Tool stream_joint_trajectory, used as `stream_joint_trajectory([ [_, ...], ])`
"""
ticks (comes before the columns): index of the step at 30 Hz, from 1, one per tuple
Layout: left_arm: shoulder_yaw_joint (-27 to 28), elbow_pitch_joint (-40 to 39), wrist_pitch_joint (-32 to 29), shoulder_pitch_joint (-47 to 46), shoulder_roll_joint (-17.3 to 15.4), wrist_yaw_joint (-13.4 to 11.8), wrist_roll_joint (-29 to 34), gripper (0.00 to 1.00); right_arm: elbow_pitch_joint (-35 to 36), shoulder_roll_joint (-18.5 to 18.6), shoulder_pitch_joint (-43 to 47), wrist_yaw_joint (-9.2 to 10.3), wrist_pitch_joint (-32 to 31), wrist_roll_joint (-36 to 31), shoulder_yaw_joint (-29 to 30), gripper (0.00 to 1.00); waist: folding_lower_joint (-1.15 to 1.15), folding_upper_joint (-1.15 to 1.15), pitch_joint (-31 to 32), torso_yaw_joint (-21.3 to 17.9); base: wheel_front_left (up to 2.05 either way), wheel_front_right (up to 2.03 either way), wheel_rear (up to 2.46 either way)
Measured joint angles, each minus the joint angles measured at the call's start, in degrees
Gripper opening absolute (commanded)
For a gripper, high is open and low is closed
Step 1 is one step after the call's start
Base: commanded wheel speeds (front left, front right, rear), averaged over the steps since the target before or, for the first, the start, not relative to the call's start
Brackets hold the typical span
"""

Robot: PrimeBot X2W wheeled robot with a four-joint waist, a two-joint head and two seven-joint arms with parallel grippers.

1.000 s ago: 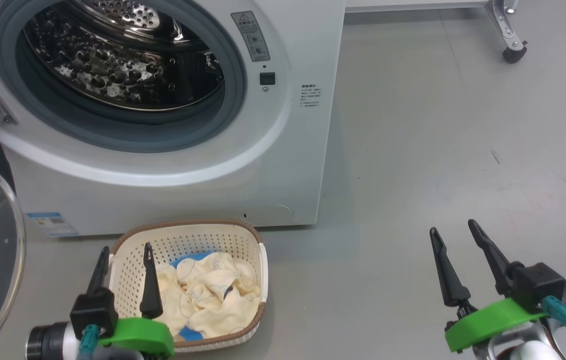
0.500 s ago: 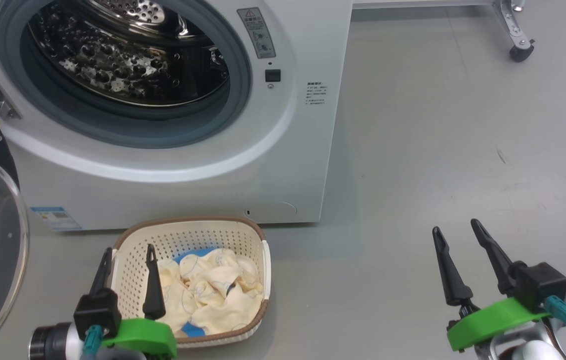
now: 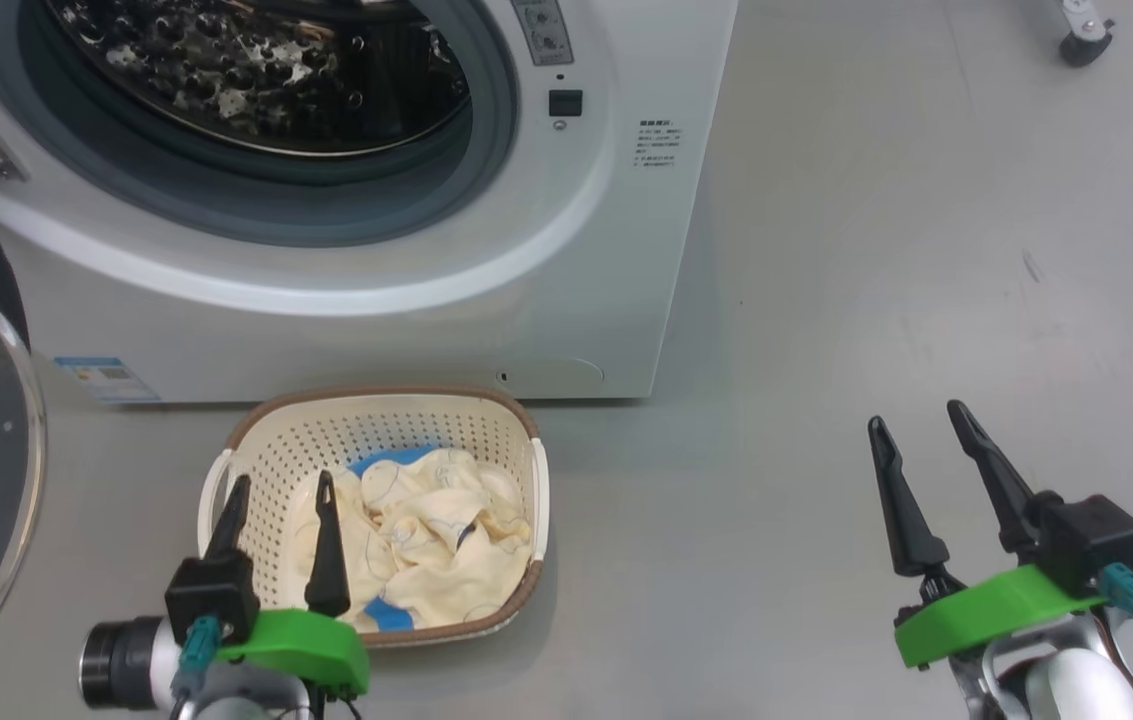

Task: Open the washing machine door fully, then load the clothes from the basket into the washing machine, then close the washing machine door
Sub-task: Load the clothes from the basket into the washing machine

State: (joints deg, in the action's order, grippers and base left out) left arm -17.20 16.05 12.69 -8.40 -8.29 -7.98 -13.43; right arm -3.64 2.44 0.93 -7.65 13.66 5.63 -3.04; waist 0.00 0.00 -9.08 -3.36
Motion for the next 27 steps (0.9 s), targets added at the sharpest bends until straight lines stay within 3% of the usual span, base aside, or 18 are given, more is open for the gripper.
stream_joint_trajectory([
  [11,-2.4,10.4,-3.8,-9.4,0.5,4.0,-0.8,1.0,0.5,0.0,-4.1,0.0,0.5,0.1,-1.0,1.0,0.01,0.0,-7.0,-0.4,0.0,0.0,0.0],
  [27,-3.5,37.9,-9.2,-29.2,3.2,12.4,-5.2,1.0,1.0,0.0,-14.6,0.0,0.8,2.6,-3.6,1.0,0.01,0.0,-21.6,-4.1,0.0,0.0,0.0],
])
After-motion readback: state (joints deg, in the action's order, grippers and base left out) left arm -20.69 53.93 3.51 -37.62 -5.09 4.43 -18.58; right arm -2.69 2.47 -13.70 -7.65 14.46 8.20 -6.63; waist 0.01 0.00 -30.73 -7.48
